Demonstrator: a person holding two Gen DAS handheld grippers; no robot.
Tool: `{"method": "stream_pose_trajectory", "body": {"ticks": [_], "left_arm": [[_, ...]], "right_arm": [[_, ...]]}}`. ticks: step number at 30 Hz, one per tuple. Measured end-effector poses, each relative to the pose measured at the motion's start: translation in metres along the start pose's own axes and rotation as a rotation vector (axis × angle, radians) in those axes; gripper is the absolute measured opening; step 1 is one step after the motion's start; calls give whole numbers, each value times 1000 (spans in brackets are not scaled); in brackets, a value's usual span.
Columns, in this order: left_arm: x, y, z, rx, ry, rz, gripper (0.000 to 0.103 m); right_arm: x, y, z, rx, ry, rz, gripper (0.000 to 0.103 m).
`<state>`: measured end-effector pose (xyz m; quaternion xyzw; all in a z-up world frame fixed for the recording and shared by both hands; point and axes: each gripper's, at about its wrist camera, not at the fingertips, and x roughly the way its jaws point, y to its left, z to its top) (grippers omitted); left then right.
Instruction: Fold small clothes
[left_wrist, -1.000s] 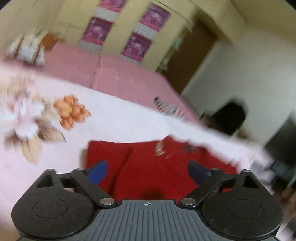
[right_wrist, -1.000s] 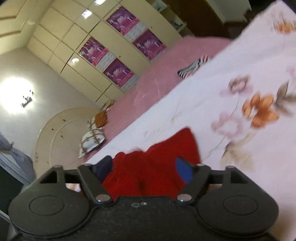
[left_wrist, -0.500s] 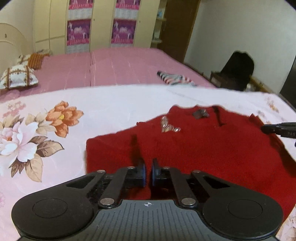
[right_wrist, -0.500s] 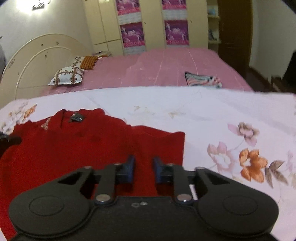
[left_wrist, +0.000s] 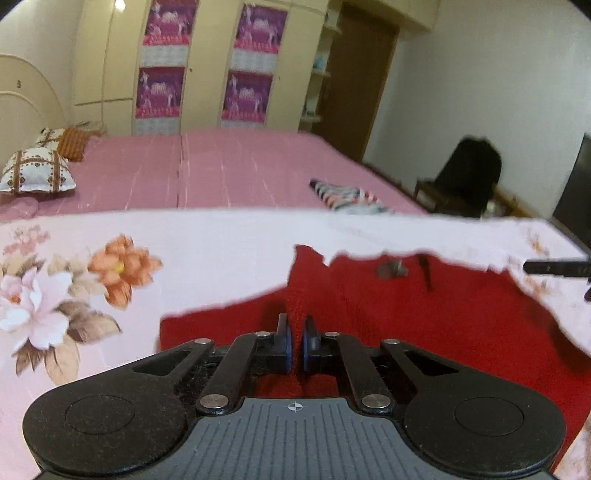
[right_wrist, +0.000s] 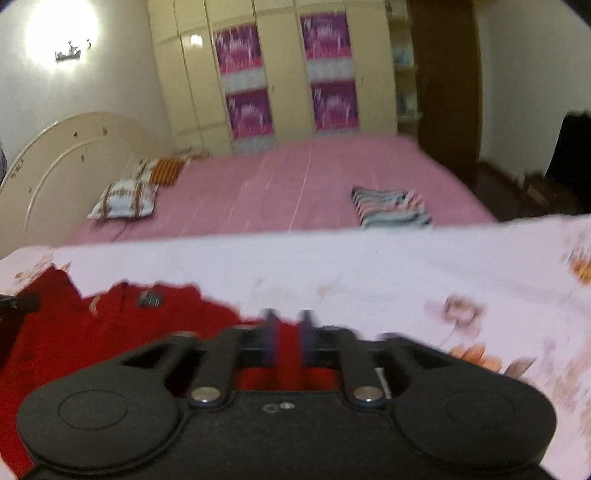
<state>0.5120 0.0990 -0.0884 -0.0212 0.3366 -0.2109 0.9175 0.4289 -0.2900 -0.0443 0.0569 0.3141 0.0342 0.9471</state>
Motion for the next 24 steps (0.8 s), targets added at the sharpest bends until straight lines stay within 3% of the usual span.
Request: {"method": "stream_pose_trajectory", "body": {"ticks": [6, 8, 10, 14, 16, 17, 18, 19, 20, 22, 24], "left_arm": [[4, 3, -15, -28, 26, -8, 5], [2, 3, -16, -31, 22, -8, 5], [-5, 3, -16, -31, -17, -12, 5], [-34, 5, -11, -57, -161, -41, 5], [-40, 5, -9, -38, -172, -43, 5], [-39, 4, -9, -24, -161, -46, 5], [-36, 4, -10, -10, -144, -42, 5], [-32, 4, -11, -3, -127, -37, 5], [-28, 4, -14, -5, -109, -34, 5], [-20, 7, -17, -19, -87, -33, 5], [-15, 9, -20, -31, -71, -34, 5]], "right_arm": [[13, 15, -9, -68, 102, 41, 35], [16, 24, -14, -122, 116, 22, 26], [8, 34, -19, -205, 70, 3, 14], [-22, 51, -26, -321, -71, -34, 13], [-31, 54, -24, -355, -118, -65, 10], [-33, 55, -23, -365, -133, -109, 14], [-29, 54, -21, -359, -115, -125, 23], [-23, 50, -19, -332, -64, -102, 15], [-20, 47, -18, -300, -43, -72, 15], [-14, 44, -19, -274, -18, -54, 24], [-7, 44, -20, -267, 24, -42, 22]]}}
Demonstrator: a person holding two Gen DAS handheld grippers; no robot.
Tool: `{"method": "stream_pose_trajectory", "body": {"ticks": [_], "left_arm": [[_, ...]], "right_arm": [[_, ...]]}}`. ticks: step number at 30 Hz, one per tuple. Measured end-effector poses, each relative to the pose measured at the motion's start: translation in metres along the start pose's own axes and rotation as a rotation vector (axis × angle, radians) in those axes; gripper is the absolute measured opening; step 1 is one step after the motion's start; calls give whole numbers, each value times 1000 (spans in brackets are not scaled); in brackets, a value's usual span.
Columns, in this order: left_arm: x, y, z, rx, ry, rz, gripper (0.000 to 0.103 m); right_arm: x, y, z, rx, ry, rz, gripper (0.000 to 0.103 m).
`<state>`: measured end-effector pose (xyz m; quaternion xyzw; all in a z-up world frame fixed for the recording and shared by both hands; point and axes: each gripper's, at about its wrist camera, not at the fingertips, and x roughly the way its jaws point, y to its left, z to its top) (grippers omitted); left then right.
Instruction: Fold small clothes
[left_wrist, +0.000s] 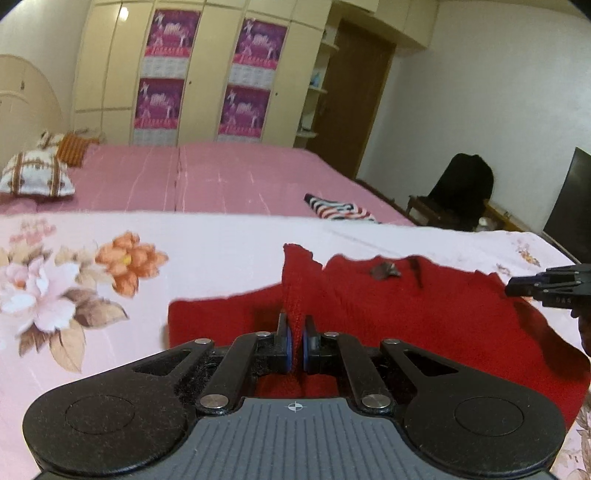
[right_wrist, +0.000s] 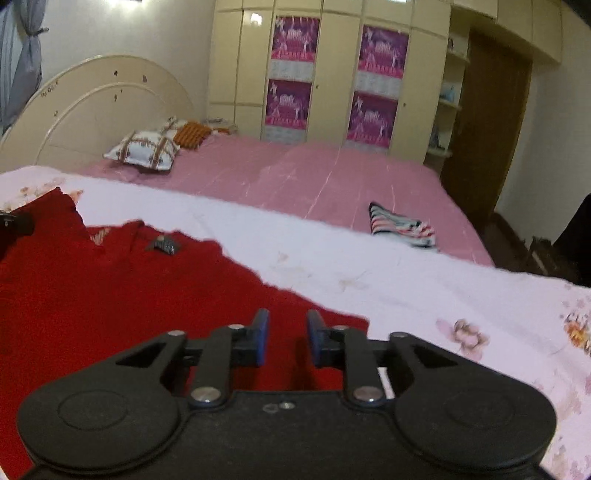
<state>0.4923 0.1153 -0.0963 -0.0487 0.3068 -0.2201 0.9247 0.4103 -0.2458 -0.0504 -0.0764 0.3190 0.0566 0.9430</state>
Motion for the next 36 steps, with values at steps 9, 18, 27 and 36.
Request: {"method": "stream_pose_trajectory", "body": {"ticks": [9, 18, 27, 36], "left_arm": [[6, 2, -7, 0, 28, 4, 5], [7, 0, -9, 3, 37, 3, 5], [-21, -6, 15, 29, -147, 37, 5], [39, -1, 2, 56, 38, 146, 6]], "right_arm": [[7, 27, -5, -178, 17, -67, 6], [27, 38, -2, -216, 90, -48, 5], [-17, 20, 7, -145, -186, -159, 4], [57, 14, -9, -93, 25, -221, 5]]}}
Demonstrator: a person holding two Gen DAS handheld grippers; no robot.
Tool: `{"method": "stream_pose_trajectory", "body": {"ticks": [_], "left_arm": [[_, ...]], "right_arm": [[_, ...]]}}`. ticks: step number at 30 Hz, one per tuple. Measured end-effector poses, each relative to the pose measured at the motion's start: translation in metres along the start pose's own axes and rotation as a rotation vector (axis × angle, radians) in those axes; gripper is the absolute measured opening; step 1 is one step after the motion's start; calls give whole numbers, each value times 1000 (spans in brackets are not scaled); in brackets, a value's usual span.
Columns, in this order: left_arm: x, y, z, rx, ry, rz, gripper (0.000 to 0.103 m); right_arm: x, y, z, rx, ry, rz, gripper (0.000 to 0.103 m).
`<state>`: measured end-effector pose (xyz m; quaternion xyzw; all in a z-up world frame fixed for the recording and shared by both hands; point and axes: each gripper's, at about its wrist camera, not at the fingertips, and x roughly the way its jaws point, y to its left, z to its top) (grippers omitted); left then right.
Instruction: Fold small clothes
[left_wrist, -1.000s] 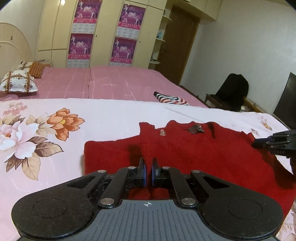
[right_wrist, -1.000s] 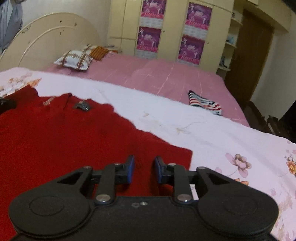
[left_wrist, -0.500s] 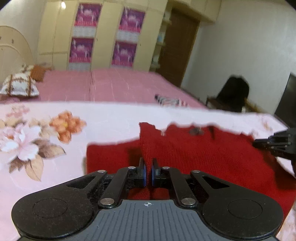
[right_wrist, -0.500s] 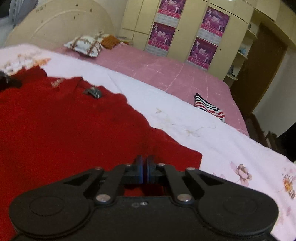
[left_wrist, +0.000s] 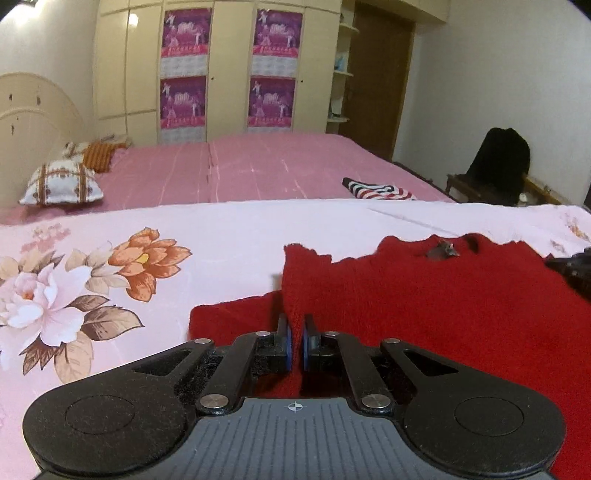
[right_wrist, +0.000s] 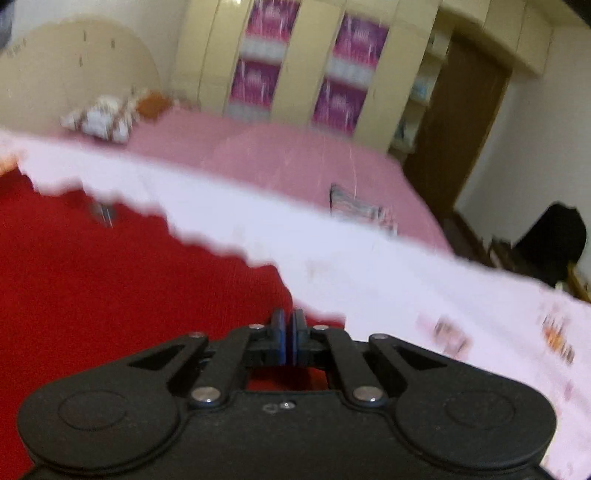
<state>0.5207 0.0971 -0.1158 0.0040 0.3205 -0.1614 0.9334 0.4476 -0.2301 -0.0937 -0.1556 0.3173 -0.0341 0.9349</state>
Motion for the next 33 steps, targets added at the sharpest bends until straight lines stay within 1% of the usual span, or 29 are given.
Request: {"method": "stream_pose_trajectory", "body": {"ticks": [1, 2, 3, 4, 5, 6, 7, 8, 9, 10, 11, 12, 13, 14, 15, 17, 18, 19, 20, 21, 23, 24, 26, 27, 28, 29, 30, 31, 33], "left_arm": [[-2, 1, 0, 1, 1, -6, 6], [-5, 2, 0, 6, 0, -2, 17], [-10, 5, -1, -3, -6, 16, 44], [-16, 9, 0, -29, -16, 43, 59], [-27, 11, 0, -51, -46, 73, 76], [-38, 9, 2, -53, -91, 114, 80], [-47, 2, 5, -34, -114, 155, 80], [-50, -9, 11, -15, -113, 184, 80], [-50, -22, 16, 1, -113, 180, 80], [-48, -40, 22, 25, -122, 144, 80], [-47, -56, 25, 45, -129, 100, 80], [-44, -70, 27, 49, -129, 58, 80], [-39, -82, 27, 45, -121, 15, 80], [-33, -93, 24, 46, -105, -26, 80], [-27, -100, 19, 52, -92, -45, 80], [-20, -108, 5, 73, -42, -90, 80], [-19, -108, -1, 94, -30, -98, 80], [-18, -107, -7, 135, -22, -62, 80], [-15, -102, -11, 159, -9, 0, 81], [-12, -91, -13, 146, -3, 18, 91], [-13, -56, -9, 42, 4, 68, 95], [-14, -46, -10, 29, 9, 68, 95], [-18, -35, -11, 32, 12, 78, 96], [-19, -34, -9, 35, 13, 77, 96], [-22, -34, -9, 31, 6, 83, 96], [-25, -35, -9, 23, 0, 101, 96], [-29, -38, -8, 13, -4, 120, 96], [-39, -43, -5, 10, -24, 118, 96], [-57, -62, -4, 20, -74, 76, 96]], "right_arm": [[-1, 3, 0, -15, -5, -12, 5], [-3, 4, 0, -13, -11, -12, 9], [-5, 2, 1, 0, -15, -18, 12], [-10, -2, 3, 13, -25, -41, 29], [-19, -3, 6, 26, -53, -65, 38], [-29, -5, 8, 44, -94, -61, 38], [-41, -8, 11, 68, -126, -14, 33], [-47, -6, 15, 82, -138, 24, 18], [-51, 1, 19, 84, -139, 51, 8], [-50, 13, 25, 69, -129, 78, 8], [-47, 27, 30, 50, -116, 114, 8], [-43, 39, 34, 44, -109, 148, 11], [-40, 53, 37, 45, -97, 178, 23], [-37, 63, 37, 39, -88, 185, 28], [-33, 68, 36, 24, -81, 191, 34], [-31, 82, 30, -20, -70, 188, 34], [-35, 84, 26, -46, -80, 181, 35], [-40, 82, 22, -69, -100, 182, 35], [-41, 77, 20, -77, -103, 175, 34], [-39, 67, 17, -73, -85, 142, 35], [-27, 41, 8, -5, -34, 35, 35], [-23, 26, 6, 41, -13, 3, 35], [-21, 6, 2, 112, 5, 18, 38], [-21, 3, 3, 117, 9, 21, 45], [-22, 4, 4, 104, 10, 8, 47], [-26, 6, 6, 100, 3, 0, 46], [-32, 8, 7, 108, -7, 0, 43], [-40, 8, 8, 118, -23, 17, 43], [-59, 21, 12, 116, -64, 87, 42]]}}
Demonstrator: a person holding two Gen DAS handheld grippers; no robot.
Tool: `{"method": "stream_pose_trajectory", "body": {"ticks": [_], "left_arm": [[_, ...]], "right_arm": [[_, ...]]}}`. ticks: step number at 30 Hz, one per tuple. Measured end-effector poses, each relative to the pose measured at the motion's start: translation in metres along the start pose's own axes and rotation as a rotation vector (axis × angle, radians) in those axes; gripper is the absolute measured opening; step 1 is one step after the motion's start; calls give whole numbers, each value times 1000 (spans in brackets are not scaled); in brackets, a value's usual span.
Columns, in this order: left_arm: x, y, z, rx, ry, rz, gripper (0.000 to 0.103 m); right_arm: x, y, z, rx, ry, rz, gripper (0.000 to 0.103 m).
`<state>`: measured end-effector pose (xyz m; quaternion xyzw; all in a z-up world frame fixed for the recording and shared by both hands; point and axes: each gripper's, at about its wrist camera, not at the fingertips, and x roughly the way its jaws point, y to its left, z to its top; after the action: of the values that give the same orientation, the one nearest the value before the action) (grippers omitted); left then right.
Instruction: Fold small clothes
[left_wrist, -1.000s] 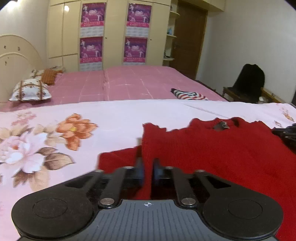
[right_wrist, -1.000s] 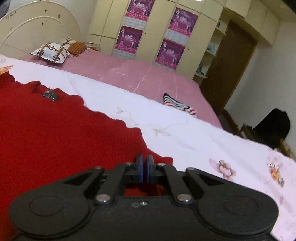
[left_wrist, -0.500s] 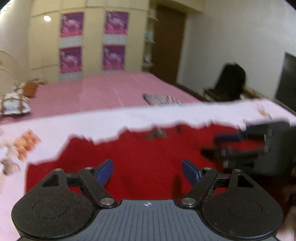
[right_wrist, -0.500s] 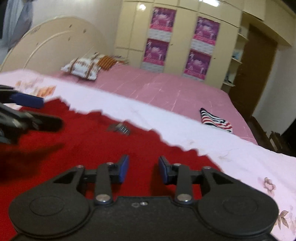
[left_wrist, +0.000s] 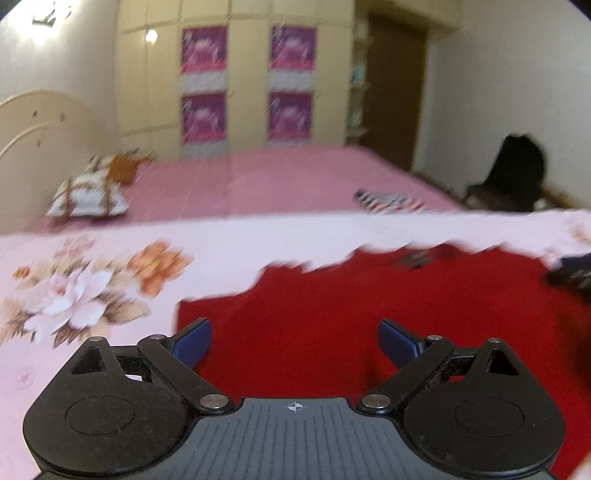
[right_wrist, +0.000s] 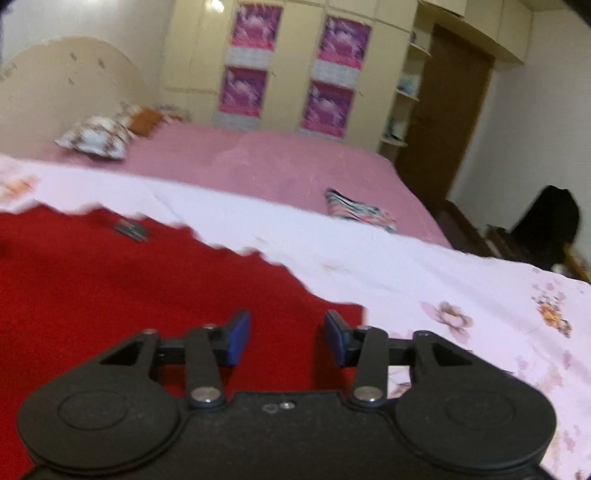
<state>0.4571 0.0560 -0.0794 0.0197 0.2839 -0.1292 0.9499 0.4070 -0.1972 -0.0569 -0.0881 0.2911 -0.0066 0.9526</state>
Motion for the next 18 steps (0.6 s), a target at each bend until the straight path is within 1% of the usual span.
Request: {"method": "stream_pose_trajectory", "body": {"ticks": [2, 4, 6, 8, 9, 11, 13, 15, 17, 18], "left_arm": [[-8, -18, 0, 13, -11, -34, 96], [-10, -38, -2, 20, 16, -64, 96], [-7, -55, -7, 57, 32, -66, 96], [3, -57, -15, 46, 98, -51, 96], [5, -55, -21, 48, 118, -41, 96], [-2, -48, -31, 91, 101, -12, 96], [-9, -28, -35, 80, 103, -4, 96], [-16, -13, -38, 71, 103, -5, 96], [-18, -7, -35, 52, 99, -16, 96], [-20, -10, -33, 51, 90, -1, 96]], "right_arm": [[-20, 23, -5, -39, -25, 105, 42], [-28, 51, -10, -79, -24, 181, 42], [-32, 73, -14, -91, -16, 220, 43], [-28, 86, -18, -112, 13, 212, 44], [-26, 89, -22, -123, 33, 203, 44], [-24, 82, -25, -153, 39, 199, 45], [-26, 70, -30, -173, 48, 159, 45], [-31, 44, -33, -126, 66, 104, 45], [-25, 32, -32, -70, 98, 112, 45], [-24, 31, -29, -51, 106, 118, 42]]}}
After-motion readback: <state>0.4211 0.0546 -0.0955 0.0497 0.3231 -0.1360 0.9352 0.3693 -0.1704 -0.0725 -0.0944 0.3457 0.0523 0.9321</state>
